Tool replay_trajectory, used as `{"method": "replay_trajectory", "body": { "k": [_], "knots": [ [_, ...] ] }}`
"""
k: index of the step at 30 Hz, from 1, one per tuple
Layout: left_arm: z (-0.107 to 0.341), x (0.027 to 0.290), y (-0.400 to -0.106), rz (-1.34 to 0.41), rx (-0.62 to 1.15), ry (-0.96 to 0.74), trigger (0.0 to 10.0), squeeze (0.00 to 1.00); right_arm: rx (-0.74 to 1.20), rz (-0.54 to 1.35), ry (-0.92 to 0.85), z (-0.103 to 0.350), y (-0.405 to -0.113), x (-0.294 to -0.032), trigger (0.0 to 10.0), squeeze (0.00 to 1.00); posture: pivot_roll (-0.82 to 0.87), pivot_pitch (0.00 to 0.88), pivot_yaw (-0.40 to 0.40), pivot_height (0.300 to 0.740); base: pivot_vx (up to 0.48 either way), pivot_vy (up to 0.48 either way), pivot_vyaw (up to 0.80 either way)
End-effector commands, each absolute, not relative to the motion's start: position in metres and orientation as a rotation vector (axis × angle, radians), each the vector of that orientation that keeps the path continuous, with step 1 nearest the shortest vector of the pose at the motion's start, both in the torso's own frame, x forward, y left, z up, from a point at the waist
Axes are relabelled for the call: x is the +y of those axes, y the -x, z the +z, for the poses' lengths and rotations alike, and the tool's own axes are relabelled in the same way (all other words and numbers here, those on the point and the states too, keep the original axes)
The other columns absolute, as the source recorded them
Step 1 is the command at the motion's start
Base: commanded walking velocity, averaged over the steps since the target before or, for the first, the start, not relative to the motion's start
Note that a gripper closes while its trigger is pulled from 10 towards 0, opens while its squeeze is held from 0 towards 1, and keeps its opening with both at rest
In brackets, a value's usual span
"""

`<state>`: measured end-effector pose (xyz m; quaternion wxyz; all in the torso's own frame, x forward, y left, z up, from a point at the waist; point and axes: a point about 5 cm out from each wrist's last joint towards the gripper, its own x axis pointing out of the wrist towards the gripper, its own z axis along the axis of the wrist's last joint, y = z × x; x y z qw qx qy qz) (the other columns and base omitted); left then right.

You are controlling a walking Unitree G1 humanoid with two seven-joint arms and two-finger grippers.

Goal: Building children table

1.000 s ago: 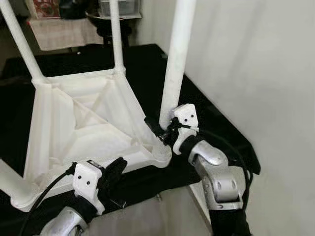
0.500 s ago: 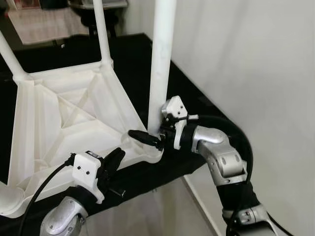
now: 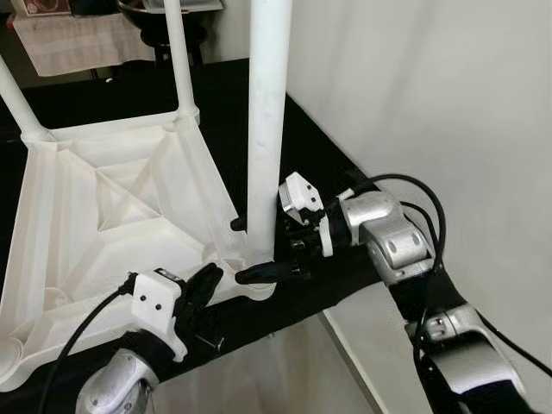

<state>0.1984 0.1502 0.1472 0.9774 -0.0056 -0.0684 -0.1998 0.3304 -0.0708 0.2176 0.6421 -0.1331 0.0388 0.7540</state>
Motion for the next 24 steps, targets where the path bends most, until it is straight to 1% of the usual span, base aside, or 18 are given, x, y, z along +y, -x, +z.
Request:
{"method": "replay_trajectory", "body": {
  "k": [1, 2, 7, 8, 12, 13, 14, 15, 16, 17, 18, 19, 20, 21, 22, 23, 24],
  "knots": [
    [0.148, 0.148, -0.195, -0.407, -0.137, 0.019, 10.0, 0.0, 0.088, 1.812, 0.295, 0.217, -0.327, -0.063, 0.4, 0.0, -0.08, 0.122, -0.098, 0.74, 0.0, 0.0, 0.0],
    [0.148, 0.147, -0.195, -0.408, -0.136, 0.019, 10.0, 0.0, 0.097, 1.83, 0.292, 0.217, -0.328, -0.065, 0.0, 0.0, -0.08, 0.122, -0.096, 0.74, 0.0, 0.0, 0.0],
    [0.147, 0.147, -0.192, -0.414, -0.131, 0.014, 10.0, 0.0, 0.117, 1.835, 0.284, 0.217, -0.333, -0.072, 0.0, 0.0, -0.07, 0.122, -0.095, 0.74, 0.0, 0.0, 0.0],
    [0.147, 0.147, -0.19, -0.41, -0.126, 0.009, 10.0, 0.0, 0.117, 1.816, 0.278, 0.216, -0.335, -0.078, 0.0, 0.0, -0.07, 0.121, -0.094, 0.74, 0.0, 0.0, 0.0],
    [0.146, 0.149, -0.187, -0.389, -0.118, 0.006, 10.0, 0.0, 0.113, 1.784, 0.275, 0.214, -0.336, -0.085, 0.0, 0.0, -0.08, 0.117, -0.092, 0.74, 0.0, 0.0, 0.0],
    [0.145, 0.149, -0.184, -0.383, -0.11, 0.0, 10.0, 0.0, 0.106, 1.731, 0.279, 0.211, -0.337, -0.092, 0.0, 0.0, -0.08, 0.118, -0.089, 0.74, 0.0, 0.0, 0.0],
    [0.145, 0.149, -0.184, -0.383, -0.11, 0.0, 10.0, 0.0, 0.106, 1.731, 0.279, 0.211, -0.337, -0.092, 0.0, 0.0, -0.08, 0.118, -0.089, 0.74, 0.0, 0.0, 0.0],
    [0.145, 0.148, -0.175, -0.376, -0.092, 0.002, 10.0, 0.0, 0.103, 1.524, 0.271, 0.204, -0.342, -0.104, 0.0, 0.0, -0.09, 0.119, -0.091, 0.74, 0.0, 0.0, 0.0],
    [0.145, 0.148, -0.175, -0.376, -0.092, 0.002, 10.0, 0.0, 0.103, 1.524, 0.271, 0.204, -0.342, -0.104, 0.0, 0.0, -0.09, 0.119, -0.091, 0.74, 0.0, 0.0, 0.0],
    [0.144, 0.146, -0.169, -0.387, -0.078, 0.012, 10.0, 0.0, 0.124, 1.376, 0.25, 0.195, -0.342, -0.109, 0.0, 0.0, -0.1, 0.121, -0.094, 0.74, 0.0, 0.0, 0.0],
    [0.144, 0.144, -0.165, -0.395, -0.069, 0.019, 10.0, 0.0, 0.141, 1.282, 0.237, 0.189, -0.342, -0.112, 0.0, 0.0, -0.1, 0.121, -0.094, 0.74, 0.0, 0.0, 0.0],
    [0.144, 0.144, -0.165, -0.395, -0.069, 0.019, 10.0, 0.0, 0.141, 1.282, 0.237, 0.189, -0.342, -0.112, 0.0, 0.0, -0.1, 0.121, -0.094, 0.74, 0.0, 0.0, 0.0],
    [0.145, 0.141, -0.159, -0.405, -0.063, 0.03, 10.0, 0.0, 0.181, 1.013, 0.189, 0.174, -0.339, -0.116, 0.0, 0.0, -0.11, 0.131, -0.089, 0.74, 0.0, 0.0, 0.0],
    [0.145, 0.139, -0.155, -0.406, -0.062, 0.037, 10.0, 0.0, 0.221, 0.738, 0.136, 0.163, -0.334, -0.127, 0.0, 0.0, -0.11, 0.137, -0.087, 0.74, 0.0, 0.0, 0.0],
    [0.145, 0.14, -0.155, -0.393, -0.065, 0.044, 10.0, 0.0, 0.258, 0.514, 0.117, 0.155, -0.324, -0.141, 0.0, 0.0, -0.11, 0.142, -0.079, 0.74, 0.0, 0.0, 0.0],
    [0.145, 0.141, -0.156, -0.394, -0.07, 0.052, 10.0, 0.0, 0.254, 0.39, 0.12, 0.154, -0.316, -0.15, 0.0, 0.0, -0.13, 0.142, -0.064, 0.74, 0.0, 0.0, 0.0],
    [0.144, 0.143, -0.158, -0.395, -0.074, 0.057, 10.0, 0.0, 0.238, 0.359, 0.129, 0.155, -0.312, -0.153, 0.0, 0.0, -0.13, 0.142, -0.064, 0.74, 0.0, 0.0, 0.0]
  ]
}}
